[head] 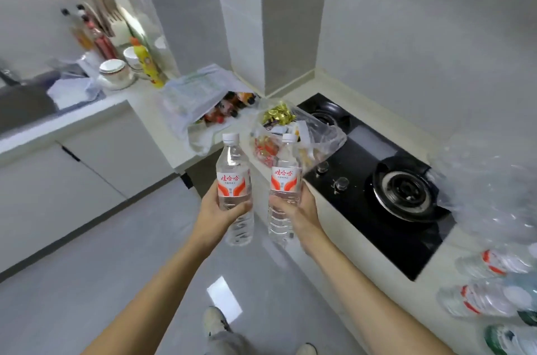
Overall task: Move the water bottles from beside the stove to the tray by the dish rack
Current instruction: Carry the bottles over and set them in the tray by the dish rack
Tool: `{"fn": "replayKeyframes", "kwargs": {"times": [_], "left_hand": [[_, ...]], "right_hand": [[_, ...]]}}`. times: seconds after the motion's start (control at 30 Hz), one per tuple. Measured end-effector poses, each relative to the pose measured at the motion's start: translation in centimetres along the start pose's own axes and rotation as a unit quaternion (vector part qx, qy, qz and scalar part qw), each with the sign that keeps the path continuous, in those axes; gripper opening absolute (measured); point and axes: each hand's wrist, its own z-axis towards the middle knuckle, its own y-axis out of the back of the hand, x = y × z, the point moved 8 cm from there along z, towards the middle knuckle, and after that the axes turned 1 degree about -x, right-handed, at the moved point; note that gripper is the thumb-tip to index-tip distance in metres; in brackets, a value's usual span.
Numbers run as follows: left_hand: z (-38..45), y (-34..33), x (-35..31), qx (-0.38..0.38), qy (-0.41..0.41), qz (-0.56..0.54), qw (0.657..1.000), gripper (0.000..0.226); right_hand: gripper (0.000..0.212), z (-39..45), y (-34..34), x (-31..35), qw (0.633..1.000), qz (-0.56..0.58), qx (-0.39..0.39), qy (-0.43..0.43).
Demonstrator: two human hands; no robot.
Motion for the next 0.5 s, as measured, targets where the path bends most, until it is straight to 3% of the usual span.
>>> {"fn": "replayKeyframes", "kwargs": {"times": [0.2,0.33,0.5], "left_hand": [[-3.0,16.5,3.2,-0.140,0.026,-0.074,0.987,0.045],[-5.0,28.8,6.1,-0.226,0.025,-0.108,0.968,0.041],[-7.8,44.0,9.1,-0.299,0.027,-0.121,0.946,0.042]], "right_hand": [[0.052,-0.3,-17.2,0.1,0.993,-0.046,0.113,0.012],[0.062,-0.8,-30.1,-0.6,0.984,-0.067,0.162,0.017],[0.059,-2.7,-46.9,-3.2,0.966,-0.093,0.239,0.002]]}}
